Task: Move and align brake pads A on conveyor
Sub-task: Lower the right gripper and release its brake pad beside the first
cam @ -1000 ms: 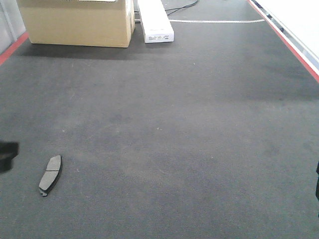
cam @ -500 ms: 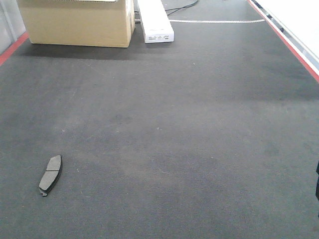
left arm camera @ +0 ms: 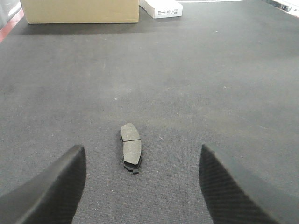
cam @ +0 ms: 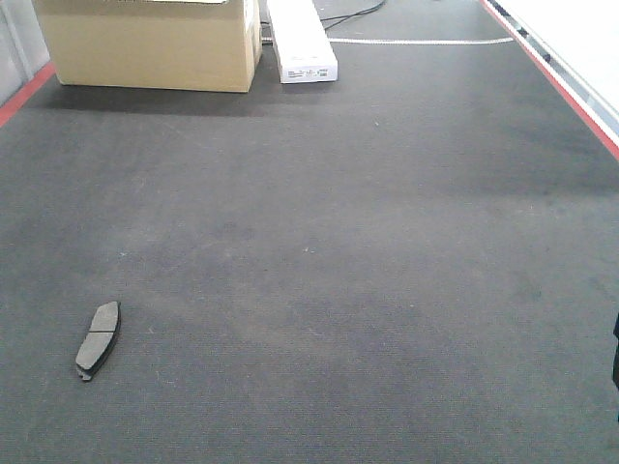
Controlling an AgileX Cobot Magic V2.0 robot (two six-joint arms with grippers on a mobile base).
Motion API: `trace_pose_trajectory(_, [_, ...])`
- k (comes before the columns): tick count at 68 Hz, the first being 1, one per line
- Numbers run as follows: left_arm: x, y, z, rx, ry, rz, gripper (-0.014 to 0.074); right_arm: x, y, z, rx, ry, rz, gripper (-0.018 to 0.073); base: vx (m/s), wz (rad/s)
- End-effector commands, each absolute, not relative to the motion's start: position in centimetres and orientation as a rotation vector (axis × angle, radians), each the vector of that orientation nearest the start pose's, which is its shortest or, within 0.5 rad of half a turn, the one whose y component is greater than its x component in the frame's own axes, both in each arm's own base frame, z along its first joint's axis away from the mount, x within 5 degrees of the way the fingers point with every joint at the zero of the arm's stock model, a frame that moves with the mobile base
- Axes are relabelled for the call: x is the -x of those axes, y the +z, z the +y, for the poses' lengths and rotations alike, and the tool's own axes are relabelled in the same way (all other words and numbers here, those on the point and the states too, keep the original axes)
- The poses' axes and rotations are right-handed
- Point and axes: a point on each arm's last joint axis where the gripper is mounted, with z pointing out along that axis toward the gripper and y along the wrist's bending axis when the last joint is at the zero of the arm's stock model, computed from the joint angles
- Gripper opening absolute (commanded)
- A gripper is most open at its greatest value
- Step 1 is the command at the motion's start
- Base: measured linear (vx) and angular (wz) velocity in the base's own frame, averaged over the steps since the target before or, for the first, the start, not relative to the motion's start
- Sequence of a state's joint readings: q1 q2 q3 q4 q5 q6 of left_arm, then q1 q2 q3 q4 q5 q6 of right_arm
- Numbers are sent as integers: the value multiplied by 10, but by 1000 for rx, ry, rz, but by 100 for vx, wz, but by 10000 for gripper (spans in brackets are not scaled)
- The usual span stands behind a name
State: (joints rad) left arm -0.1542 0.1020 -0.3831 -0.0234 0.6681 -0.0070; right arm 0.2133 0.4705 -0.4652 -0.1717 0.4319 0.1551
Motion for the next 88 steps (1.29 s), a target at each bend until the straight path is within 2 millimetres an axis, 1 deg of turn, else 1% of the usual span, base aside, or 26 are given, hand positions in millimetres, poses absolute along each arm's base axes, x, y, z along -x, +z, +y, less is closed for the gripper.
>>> trace_pose_trajectory(1, [-36,288,-7,-123,-155,1787,502,-101,315,16,165,81,1780,-7,0,0])
trace_pose_trajectory(37, [-36,288,-7,-123,-155,1787,502,-101,315,16,165,80,1789,-7,0,0])
trace_pose_trajectory(44, [-36,288,-7,-123,-155,1787,502,-106,318,17,165,82,1795,-7,0,0])
trace_pose_trajectory(50, [-36,288,-7,-123,-155,1787,502,-119,323,19,166,72,1861,-7,0,0])
trace_pose_trajectory(57, [-36,288,-7,-123,-155,1787,502,-142,328,23,171,56,1956,-7,0,0])
trace_pose_trajectory(64, [-36,288,-7,-123,-155,1787,502,-170,328,29,170,51,2058,-7,0,0])
trace_pose_trajectory(71, [-36,288,-7,-123,-155,1787,502,-201,319,36,176,39,2173,-4,0,0])
trace_pose_trajectory(73, [-36,288,-7,-123,-155,1787,502,-211,314,38,180,33,2212,-3,0,0])
trace_pose_trajectory(76, [-36,288,-7,-123,-155,1787,502,-221,311,40,183,27,2246,-3,0,0])
trace_pose_trajectory(84, [-36,288,-7,-123,-155,1787,502,-254,293,46,195,5,2364,4,0,0])
trace_pose_trajectory(88, [-36,288,-7,-123,-155,1787,502,-267,288,49,204,-3,2395,6,0,0])
